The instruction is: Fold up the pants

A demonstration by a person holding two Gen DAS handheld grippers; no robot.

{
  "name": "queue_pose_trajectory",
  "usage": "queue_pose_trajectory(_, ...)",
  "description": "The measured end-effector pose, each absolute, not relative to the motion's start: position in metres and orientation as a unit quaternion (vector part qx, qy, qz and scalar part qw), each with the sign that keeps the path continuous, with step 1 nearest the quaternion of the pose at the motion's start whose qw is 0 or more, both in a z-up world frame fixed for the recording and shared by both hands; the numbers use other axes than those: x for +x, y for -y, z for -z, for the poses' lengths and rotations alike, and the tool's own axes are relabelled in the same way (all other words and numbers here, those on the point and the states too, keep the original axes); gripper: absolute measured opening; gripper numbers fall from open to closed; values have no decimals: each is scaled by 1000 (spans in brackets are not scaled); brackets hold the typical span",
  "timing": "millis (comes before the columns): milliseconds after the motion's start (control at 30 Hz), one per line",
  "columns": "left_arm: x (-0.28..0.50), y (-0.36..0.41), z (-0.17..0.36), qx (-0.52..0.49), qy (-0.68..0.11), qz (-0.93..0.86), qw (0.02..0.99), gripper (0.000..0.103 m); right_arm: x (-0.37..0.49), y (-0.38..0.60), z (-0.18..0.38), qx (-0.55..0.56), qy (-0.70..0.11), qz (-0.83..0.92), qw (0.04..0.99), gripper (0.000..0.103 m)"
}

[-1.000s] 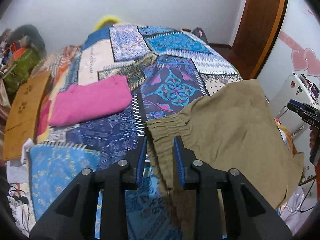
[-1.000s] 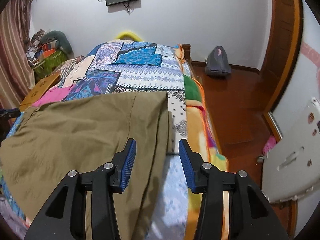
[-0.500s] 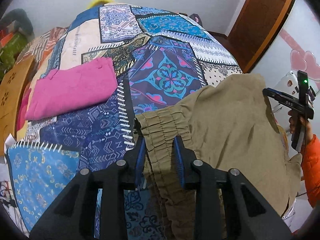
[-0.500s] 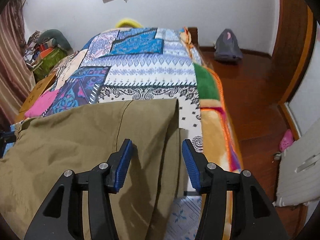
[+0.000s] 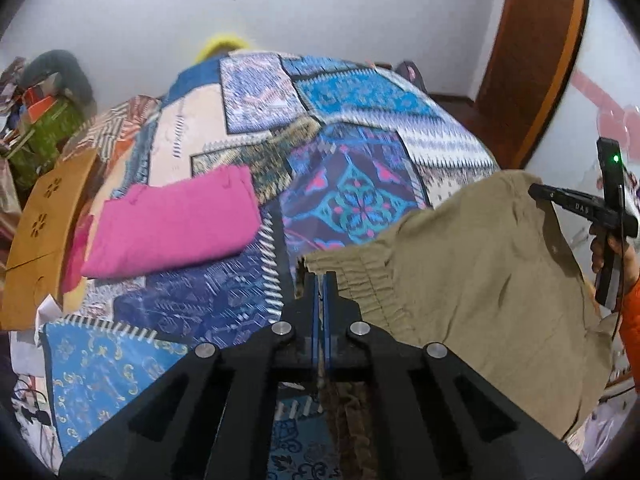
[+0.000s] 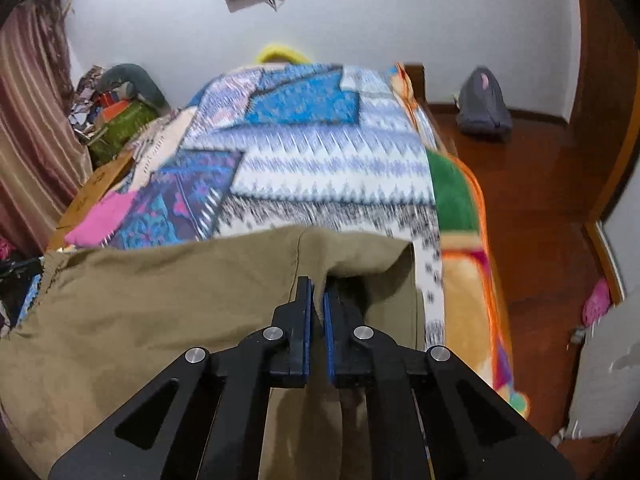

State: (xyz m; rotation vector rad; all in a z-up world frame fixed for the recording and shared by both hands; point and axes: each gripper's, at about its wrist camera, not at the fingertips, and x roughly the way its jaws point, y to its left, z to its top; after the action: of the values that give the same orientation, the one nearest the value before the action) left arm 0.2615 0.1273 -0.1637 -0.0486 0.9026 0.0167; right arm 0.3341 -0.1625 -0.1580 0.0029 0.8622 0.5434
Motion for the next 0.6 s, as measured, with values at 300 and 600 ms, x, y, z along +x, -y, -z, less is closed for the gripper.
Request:
queue_pose_trajectory(300,274,-148,166,-28,-445,-42,894,0,363,132,155,-46,-416,-229,879,5)
queue_pose_trajectory(600,275,-105,146,-4,-429,14,903,2,318,151,131,-60,-414,-239,876,33)
